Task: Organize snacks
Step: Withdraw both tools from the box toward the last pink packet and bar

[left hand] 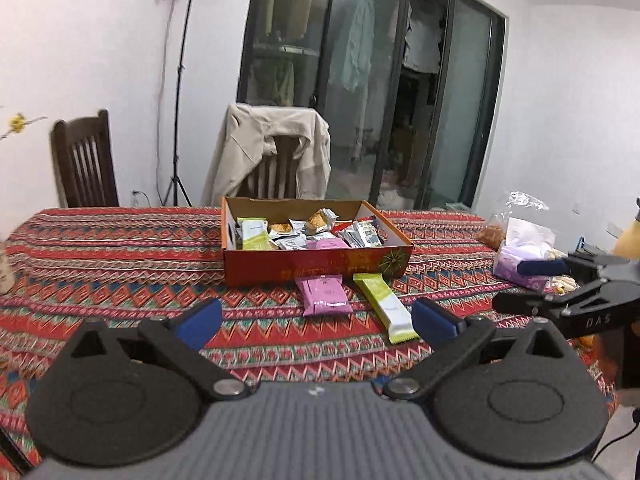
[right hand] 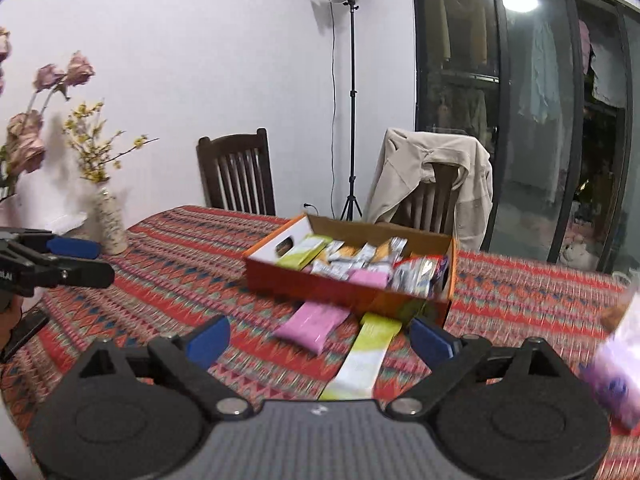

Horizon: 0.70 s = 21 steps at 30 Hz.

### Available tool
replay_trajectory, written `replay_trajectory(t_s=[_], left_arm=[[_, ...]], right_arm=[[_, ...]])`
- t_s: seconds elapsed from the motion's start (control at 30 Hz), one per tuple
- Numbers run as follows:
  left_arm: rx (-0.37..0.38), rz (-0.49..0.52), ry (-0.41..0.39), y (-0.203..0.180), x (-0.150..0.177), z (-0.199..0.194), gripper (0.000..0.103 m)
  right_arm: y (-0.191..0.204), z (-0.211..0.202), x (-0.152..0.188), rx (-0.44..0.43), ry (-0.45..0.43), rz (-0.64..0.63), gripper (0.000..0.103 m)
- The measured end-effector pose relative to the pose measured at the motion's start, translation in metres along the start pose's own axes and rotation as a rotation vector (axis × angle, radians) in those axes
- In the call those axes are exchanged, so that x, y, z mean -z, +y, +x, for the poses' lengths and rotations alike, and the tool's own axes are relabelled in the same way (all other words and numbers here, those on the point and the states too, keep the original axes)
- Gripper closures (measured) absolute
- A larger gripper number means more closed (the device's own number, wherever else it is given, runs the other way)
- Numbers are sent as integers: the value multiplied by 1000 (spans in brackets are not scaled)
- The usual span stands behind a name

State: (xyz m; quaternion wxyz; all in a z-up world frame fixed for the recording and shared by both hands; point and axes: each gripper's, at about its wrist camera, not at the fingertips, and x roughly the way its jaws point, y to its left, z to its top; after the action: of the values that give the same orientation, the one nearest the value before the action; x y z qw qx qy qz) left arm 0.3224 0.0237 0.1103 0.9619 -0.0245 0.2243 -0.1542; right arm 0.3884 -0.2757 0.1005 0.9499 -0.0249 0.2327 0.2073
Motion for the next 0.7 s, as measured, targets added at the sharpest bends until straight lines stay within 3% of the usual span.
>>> replay_trajectory(t_s=[0.2,0.4,0.7], left_arm=[[-16,-52,13,-6,47,-38,0],[-100,-45,68,-12,81,-49,0],[-136,-53,108,-13,96,-44,0]], right_arm=[[29,-34,52,17,-3,34,6],[52,-60,93,44,15,60,6],[56,-67,123,89,65,59,6]])
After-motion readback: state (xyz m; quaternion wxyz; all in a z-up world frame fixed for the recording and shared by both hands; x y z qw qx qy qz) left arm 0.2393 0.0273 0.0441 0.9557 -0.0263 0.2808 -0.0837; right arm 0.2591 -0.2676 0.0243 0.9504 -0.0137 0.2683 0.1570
